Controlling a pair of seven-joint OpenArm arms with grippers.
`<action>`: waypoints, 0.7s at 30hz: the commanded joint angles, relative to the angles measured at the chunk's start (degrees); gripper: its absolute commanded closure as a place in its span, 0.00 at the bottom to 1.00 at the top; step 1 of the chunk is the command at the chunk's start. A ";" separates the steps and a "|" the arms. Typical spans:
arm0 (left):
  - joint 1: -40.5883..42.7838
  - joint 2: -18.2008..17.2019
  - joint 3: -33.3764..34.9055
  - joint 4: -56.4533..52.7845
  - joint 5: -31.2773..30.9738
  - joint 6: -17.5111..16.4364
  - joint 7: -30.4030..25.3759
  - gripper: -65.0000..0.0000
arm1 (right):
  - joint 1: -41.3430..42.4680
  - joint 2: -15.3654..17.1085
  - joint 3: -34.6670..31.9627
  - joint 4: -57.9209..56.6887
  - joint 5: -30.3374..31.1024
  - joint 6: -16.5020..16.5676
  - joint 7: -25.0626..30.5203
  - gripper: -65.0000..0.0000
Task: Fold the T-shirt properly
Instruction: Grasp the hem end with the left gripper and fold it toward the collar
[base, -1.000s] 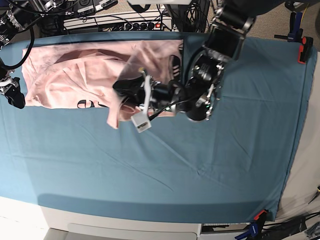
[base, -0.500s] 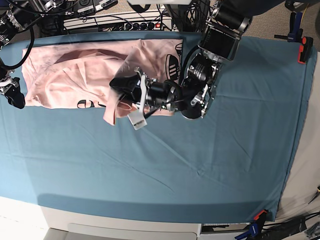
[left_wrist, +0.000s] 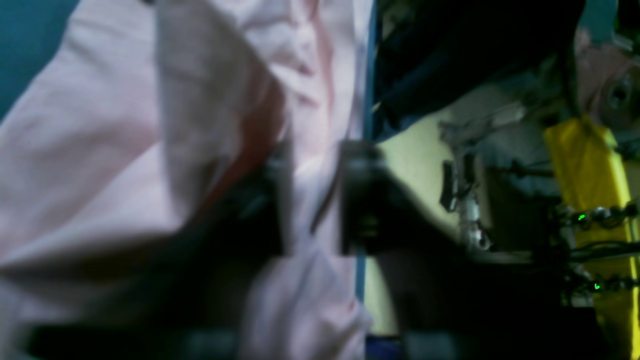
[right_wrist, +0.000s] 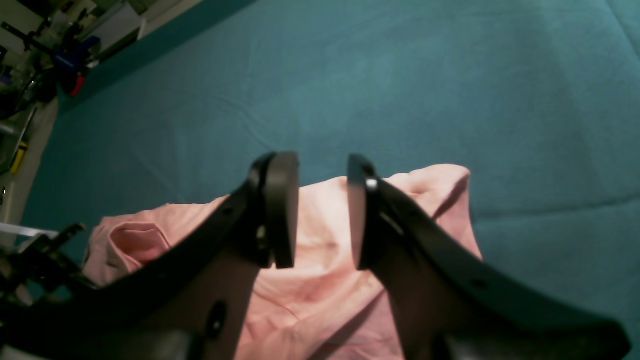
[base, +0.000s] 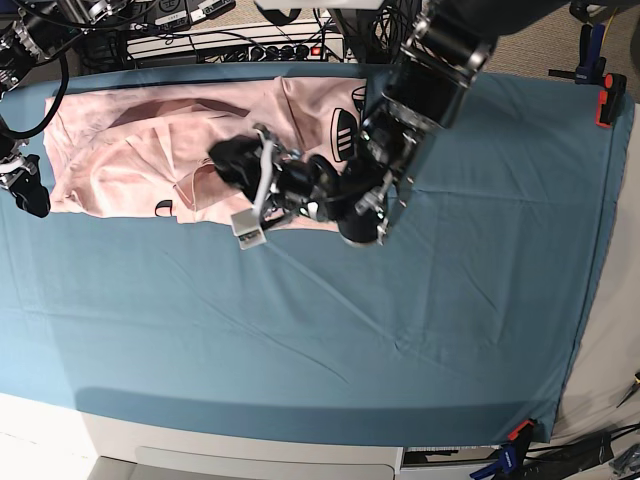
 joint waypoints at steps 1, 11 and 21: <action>-1.84 -0.13 -0.13 1.31 -2.91 -0.45 0.31 1.00 | 0.46 1.49 0.13 0.94 1.22 0.08 1.21 0.72; -1.46 -8.22 -0.11 5.84 1.55 -0.11 0.98 1.00 | 0.46 1.46 0.13 0.94 1.25 0.08 1.21 0.72; -0.24 -9.03 0.04 5.84 10.34 5.25 -1.14 1.00 | 0.46 1.46 0.13 0.94 1.22 0.08 1.21 0.72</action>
